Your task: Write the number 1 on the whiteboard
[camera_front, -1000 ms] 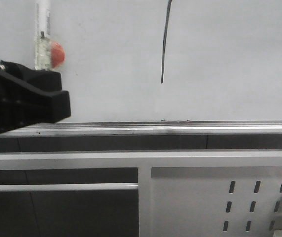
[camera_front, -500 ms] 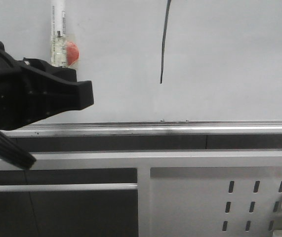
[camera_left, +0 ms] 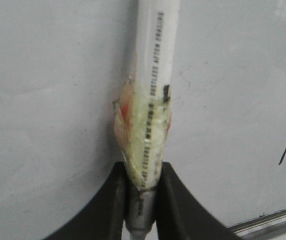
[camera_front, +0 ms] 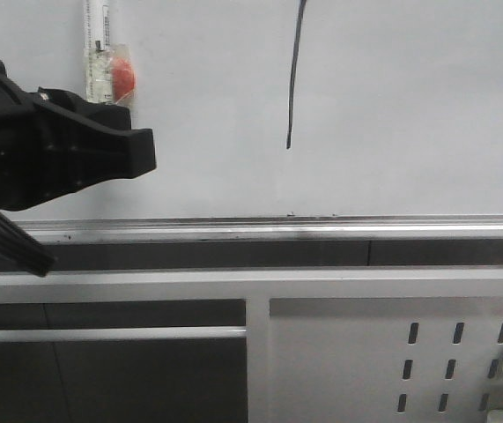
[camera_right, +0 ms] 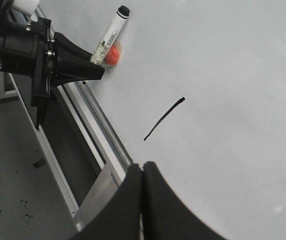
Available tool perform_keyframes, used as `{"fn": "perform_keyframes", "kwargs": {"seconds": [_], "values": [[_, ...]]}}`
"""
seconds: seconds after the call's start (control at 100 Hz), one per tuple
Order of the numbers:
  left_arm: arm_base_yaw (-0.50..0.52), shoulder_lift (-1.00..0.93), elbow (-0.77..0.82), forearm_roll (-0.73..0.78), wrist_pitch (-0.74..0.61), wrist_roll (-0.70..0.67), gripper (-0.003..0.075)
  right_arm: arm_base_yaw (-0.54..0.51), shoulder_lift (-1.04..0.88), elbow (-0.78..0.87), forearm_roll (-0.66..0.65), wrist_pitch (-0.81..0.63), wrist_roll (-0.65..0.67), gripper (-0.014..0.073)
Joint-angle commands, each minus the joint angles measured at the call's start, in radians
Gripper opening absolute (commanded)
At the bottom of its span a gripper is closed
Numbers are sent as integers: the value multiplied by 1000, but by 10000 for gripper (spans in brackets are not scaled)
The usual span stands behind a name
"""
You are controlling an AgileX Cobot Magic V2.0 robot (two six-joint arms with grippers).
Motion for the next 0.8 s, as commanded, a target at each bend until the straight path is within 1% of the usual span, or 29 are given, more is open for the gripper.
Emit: {"fn": "perform_keyframes", "kwargs": {"seconds": [0.0,0.17,0.27,0.33,0.43,0.47,0.79], "values": [[10,-23,-22,1,-214,-15,-20,-5,7,-24,2,-72,3,-69],[10,-18,-22,0,-164,-15,-20,-5,7,-24,2,-72,3,-69],[10,10,-22,0,-186,-15,-20,-5,7,-24,2,-72,3,-70],[10,40,-22,-3,-223,-25,-20,-5,7,-24,2,-71,3,-69],[10,80,-22,-7,-231,-129,-20,-5,7,-24,2,-64,3,-69],[10,89,-23,-15,-231,-147,-20,-5,7,-24,2,-60,3,-69],[10,100,-24,-31,-231,-147,-20,-5,7,-24,2,-56,3,-69]]}}
